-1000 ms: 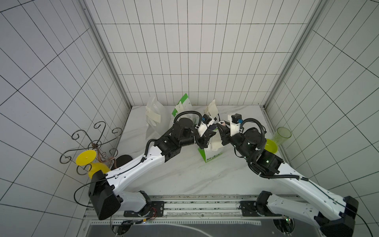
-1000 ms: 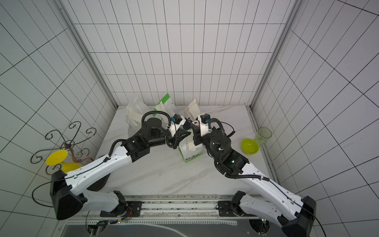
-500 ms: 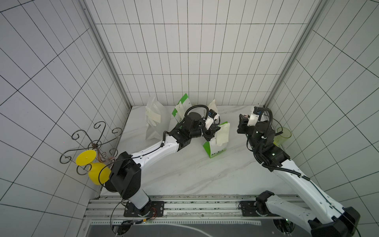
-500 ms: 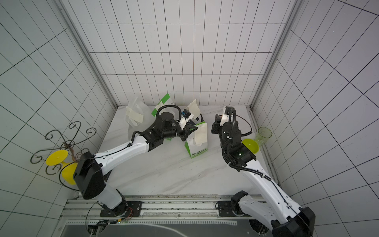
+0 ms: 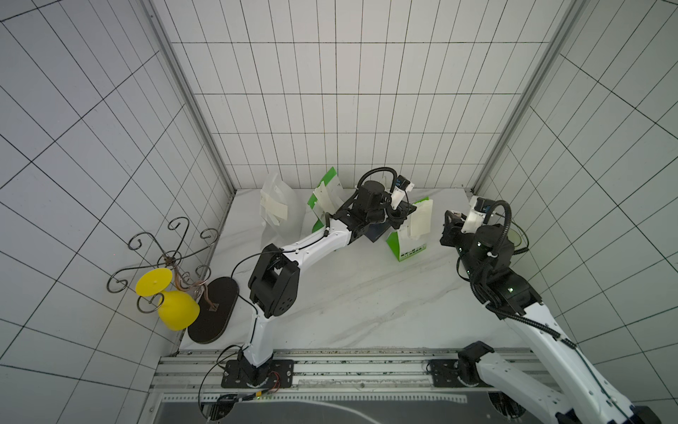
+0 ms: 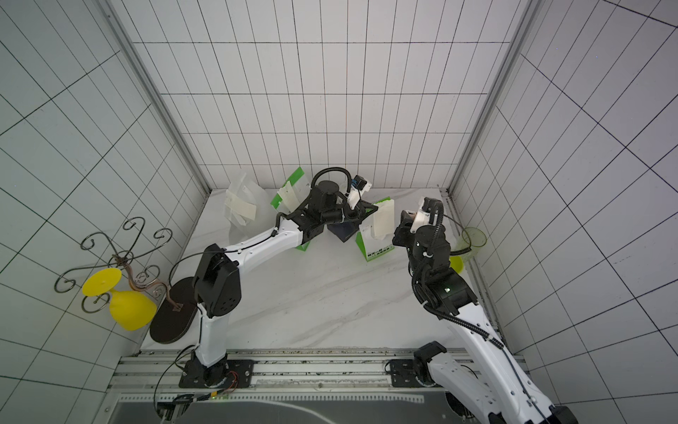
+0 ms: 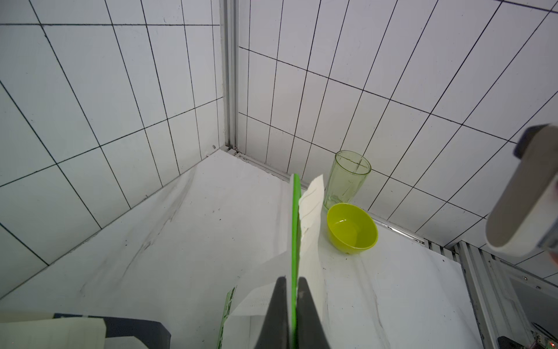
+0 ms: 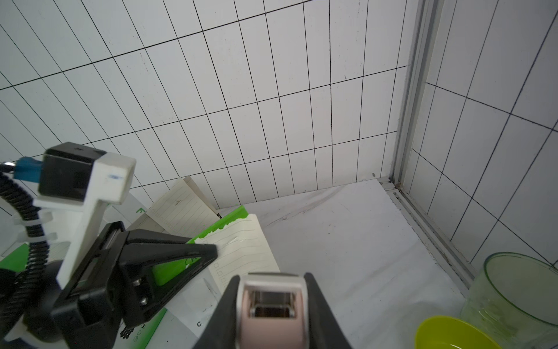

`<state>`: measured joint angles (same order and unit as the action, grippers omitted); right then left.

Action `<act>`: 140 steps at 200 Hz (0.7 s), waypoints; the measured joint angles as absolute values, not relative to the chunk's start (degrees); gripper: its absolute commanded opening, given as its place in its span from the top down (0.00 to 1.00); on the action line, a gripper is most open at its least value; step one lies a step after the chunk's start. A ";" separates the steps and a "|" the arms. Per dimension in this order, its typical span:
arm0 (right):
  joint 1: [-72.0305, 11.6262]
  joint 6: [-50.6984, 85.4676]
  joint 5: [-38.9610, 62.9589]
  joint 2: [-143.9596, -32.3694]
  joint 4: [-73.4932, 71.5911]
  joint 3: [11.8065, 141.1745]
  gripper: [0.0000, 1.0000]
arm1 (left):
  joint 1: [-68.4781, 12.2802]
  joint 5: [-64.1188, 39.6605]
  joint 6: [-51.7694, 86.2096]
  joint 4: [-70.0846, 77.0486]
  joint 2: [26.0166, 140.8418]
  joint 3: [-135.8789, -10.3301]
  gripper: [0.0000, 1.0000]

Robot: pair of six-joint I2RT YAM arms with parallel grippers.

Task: Staple the receipts to the bags
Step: Place the stapler at the center of the board.

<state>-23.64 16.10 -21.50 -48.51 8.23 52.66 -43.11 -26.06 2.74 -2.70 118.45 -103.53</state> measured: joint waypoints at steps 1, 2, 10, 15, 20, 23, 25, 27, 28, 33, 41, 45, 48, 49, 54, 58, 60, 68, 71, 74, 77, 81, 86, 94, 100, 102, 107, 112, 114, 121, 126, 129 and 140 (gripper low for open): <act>-23.64 16.14 -21.43 -48.51 8.38 52.66 0.88 | -43.13 -26.02 2.90 -2.74 118.58 -103.61 0.57; -23.64 16.14 -21.41 -48.51 8.45 52.66 0.88 | -43.16 -26.04 2.98 -2.81 118.74 -103.72 0.56; -23.62 16.49 -20.80 -48.49 9.26 52.66 0.89 | -43.31 -25.98 2.76 -3.57 119.55 -104.44 0.50; -23.62 16.64 -20.38 -48.45 9.74 52.66 0.89 | -43.38 -25.98 3.27 -4.03 119.83 -104.71 0.47; -23.62 16.78 -19.86 -48.38 10.26 52.66 0.90 | -43.46 -25.82 3.55 -4.19 119.98 -104.79 0.42; -23.62 16.91 -19.46 -48.31 10.57 52.66 0.90 | -43.48 -25.91 3.07 -4.29 119.98 -104.79 0.39; -23.62 16.97 -19.22 -48.27 10.81 52.66 0.90 | -43.51 -25.91 3.40 -4.38 119.98 -104.79 0.33; -23.62 17.02 -19.00 -48.23 11.03 52.66 0.90 | -43.51 -25.82 3.75 -4.58 119.98 -104.79 0.31; -23.62 17.04 -18.92 -48.21 11.16 52.66 0.90 | -43.51 -25.87 3.55 -4.56 119.96 -104.79 0.29; -23.62 17.17 -18.39 -48.10 11.81 52.66 0.90 | -43.53 -25.74 4.03 -4.56 119.87 -104.77 0.13; -23.62 17.39 -17.28 -47.88 12.91 52.66 0.91 | -43.53 -25.71 4.19 -4.12 119.46 -104.38 0.02; -23.62 17.61 -16.73 -47.79 13.63 52.66 0.91 | -43.53 -25.71 4.16 -3.95 118.96 -103.92 0.02; -23.62 17.63 -16.32 -47.70 14.13 52.69 0.91 | -43.51 -25.69 4.45 -3.92 118.43 -103.55 0.02; -23.62 17.65 -16.19 -47.70 14.26 52.69 0.91 | -43.51 -25.71 4.43 -3.90 118.28 -103.42 0.02; -23.62 17.80 -15.40 -47.59 15.11 52.69 0.91 | -43.51 -25.69 4.89 -3.86 117.40 -102.72 0.02; -23.62 17.93 -14.74 -47.51 15.84 52.69 0.92 | -43.51 -25.61 4.91 -3.77 116.51 -102.04 0.02; -23.62 18.00 -14.41 -47.44 16.27 52.69 0.92 | -43.51 -25.56 5.06 -3.77 116.11 -101.80 0.02; -23.62 18.24 -12.86 -47.20 17.93 52.69 0.92 | -43.42 -25.30 5.17 -3.70 113.65 -100.31 0.02; -23.62 18.33 -12.29 -47.13 18.50 52.69 0.92 | -43.38 -25.19 5.19 -3.66 112.75 -99.72 0.02; -23.62 18.48 -11.44 -47.03 19.20 52.69 0.92 | -43.33 -25.10 5.19 -3.68 111.63 -99.02 0.02; -23.62 18.61 -10.83 -46.96 19.73 52.69 0.92 | -43.27 -24.84 5.19 -3.64 110.13 -98.19 0.02; -23.62 18.72 -9.87 -46.85 20.47 52.69 0.92 | -43.16 -24.73 5.21 -3.62 108.60 -97.30 0.02; -23.62 19.07 -8.45 -46.78 21.39 52.69 0.92 | -43.00 -24.21 5.21 -3.14 106.06 -95.61 0.02; -23.64 19.46 -5.85 -46.81 22.70 52.64 0.92 | -42.87 -23.27 5.19 -2.07 100.79 -92.07 0.02; -23.66 19.86 -3.55 -46.96 23.40 52.42 0.92 | -42.83 -22.28 5.17 -0.91 96.68 -88.99 0.02; -23.68 19.99 -3.44 -47.00 23.49 52.27 0.92 | -42.81 -21.93 5.15 -0.78 95.37 -88.16 0.02; -23.81 20.34 -1.89 -47.27 23.49 51.62 0.92 | -42.72 -20.95 5.13 0.25 91.68 -85.45 0.02; -24.12 20.67 -0.16 -47.68 23.53 50.72 0.92 | -42.70 -19.62 5.04 1.48 87.68 -82.50 0.02; -24.16 20.78 0.93 -47.83 23.62 50.30 0.92 | -42.68 -19.35 5.04 1.69 86.39 -81.65 0.02; -24.51 21.19 2.50 -48.69 24.03 48.88 0.92 | -42.63 -17.47 4.93 2.94 80.66 -77.73 0.02; -24.77 21.50 3.64 -49.39 24.29 48.07 0.92 | -42.65 -16.08 4.80 3.88 77.10 -75.29 0.02; -25.08 21.67 4.51 -50.11 24.60 47.37 0.92 | -42.65 -15.40 4.78 4.19 75.11 -74.11 0.02; -26.11 21.96 6.42 -52.73 25.19 45.67 0.92 | -42.65 -12.47 4.56 5.80 67.88 -69.10 0.02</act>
<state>-26.11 21.96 6.42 -52.73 25.19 45.67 -42.65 -12.47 4.56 5.80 67.88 -69.10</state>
